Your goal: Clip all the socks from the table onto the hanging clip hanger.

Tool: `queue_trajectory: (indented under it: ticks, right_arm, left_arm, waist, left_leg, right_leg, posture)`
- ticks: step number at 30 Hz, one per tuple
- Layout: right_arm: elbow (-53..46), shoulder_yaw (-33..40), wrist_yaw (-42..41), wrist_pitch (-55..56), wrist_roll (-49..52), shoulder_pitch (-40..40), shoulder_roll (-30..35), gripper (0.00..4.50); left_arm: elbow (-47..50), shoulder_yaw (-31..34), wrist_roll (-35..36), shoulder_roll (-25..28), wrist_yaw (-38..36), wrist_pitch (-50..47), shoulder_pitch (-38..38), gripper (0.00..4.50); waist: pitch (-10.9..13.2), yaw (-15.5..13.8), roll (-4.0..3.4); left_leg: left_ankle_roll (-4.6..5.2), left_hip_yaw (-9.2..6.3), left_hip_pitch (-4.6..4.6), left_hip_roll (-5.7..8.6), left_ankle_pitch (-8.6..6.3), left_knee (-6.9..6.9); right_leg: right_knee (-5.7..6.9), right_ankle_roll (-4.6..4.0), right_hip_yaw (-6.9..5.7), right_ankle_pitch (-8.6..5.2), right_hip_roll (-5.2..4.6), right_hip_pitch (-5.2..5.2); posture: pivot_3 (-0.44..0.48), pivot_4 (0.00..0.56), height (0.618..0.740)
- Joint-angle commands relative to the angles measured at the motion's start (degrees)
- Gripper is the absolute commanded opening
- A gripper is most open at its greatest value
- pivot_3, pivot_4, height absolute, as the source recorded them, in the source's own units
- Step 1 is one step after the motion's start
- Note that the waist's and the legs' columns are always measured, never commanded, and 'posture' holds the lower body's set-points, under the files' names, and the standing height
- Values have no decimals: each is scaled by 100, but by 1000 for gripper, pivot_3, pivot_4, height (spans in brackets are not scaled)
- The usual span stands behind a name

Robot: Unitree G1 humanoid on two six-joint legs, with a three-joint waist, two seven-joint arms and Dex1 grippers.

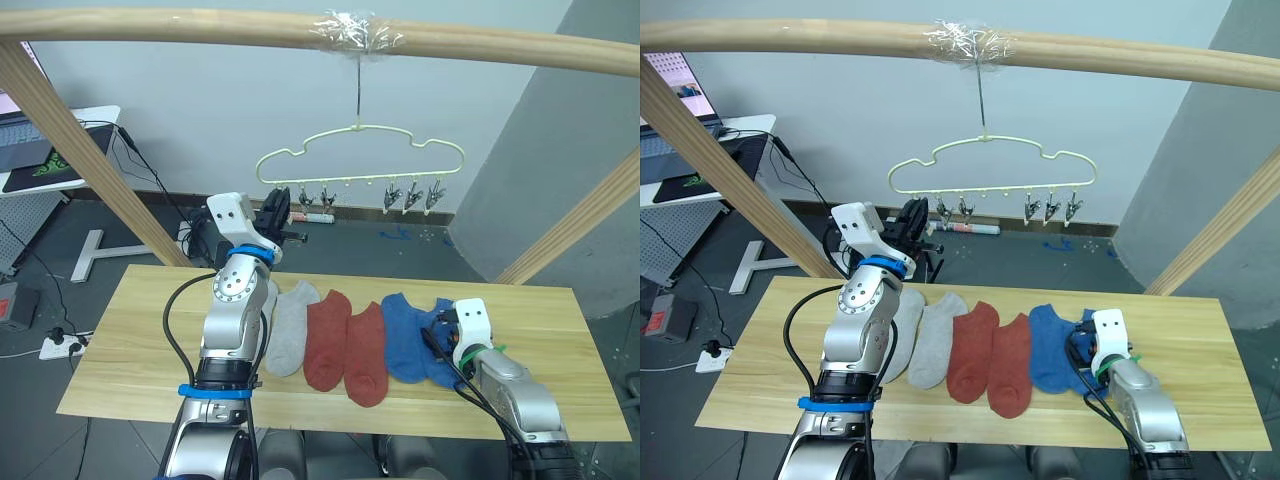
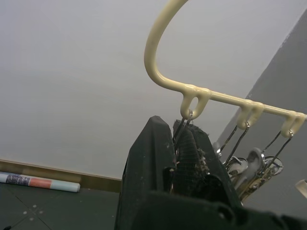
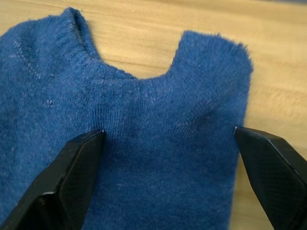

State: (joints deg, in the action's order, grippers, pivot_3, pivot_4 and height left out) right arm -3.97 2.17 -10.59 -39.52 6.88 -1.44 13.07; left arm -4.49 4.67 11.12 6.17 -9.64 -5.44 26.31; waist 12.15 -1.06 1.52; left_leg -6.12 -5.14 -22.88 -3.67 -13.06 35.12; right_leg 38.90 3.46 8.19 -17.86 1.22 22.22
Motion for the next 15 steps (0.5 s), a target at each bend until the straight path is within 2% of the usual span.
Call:
queue_trajectory:
  ticks: [1,2,5,11,13,15]
  right_arm:
    - [223,321,87,-212,136,43,-46,4500]
    - [238,364,82,-245,176,39,-73,4500]
    - [251,466,79,-304,290,34,-177,3889]
    - [208,252,-241,-178,256,67,-72,1869]
    - [91,286,-290,-92,291,127,-52,1394]
    - [-15,315,-378,-25,344,154,-30,688]
  left_arm:
    - [215,49,-16,29,22,60,-9,89]
    - [215,50,-18,31,24,61,-12,89]
    - [225,28,-28,6,39,69,-36,89]
    - [135,30,-25,-10,38,101,35,89]
    - [116,39,-23,-9,40,113,57,89]
    - [75,43,-23,-9,32,130,79,89]
  waist:
    - [1,-7,1]
    - [1,-9,1]
    - [1,-12,1]
    - [0,-1,1]
    - [0,-4,1]
    - [1,-8,1]
  left_leg:
    - [0,1,0,1,0,0]
    - [0,1,1,1,0,1]
    - [0,0,1,1,0,1]
    - [0,0,2,0,0,1]
    - [0,0,2,0,0,1]
    - [0,0,1,0,0,0]
  right_leg:
    - [0,0,1,0,0,-1]
    - [0,0,1,0,-1,-2]
    - [0,16,0,-9,0,-3]
    - [0,15,1,-9,0,-3]
    - [0,16,0,-9,0,-2]
    - [0,16,0,-9,0,-3]
  posture:
    - [135,226,740]
    - [135,226,740]
    - [135,226,740]
    - [127,221,740]
    - [127,221,740]
    - [125,218,740]
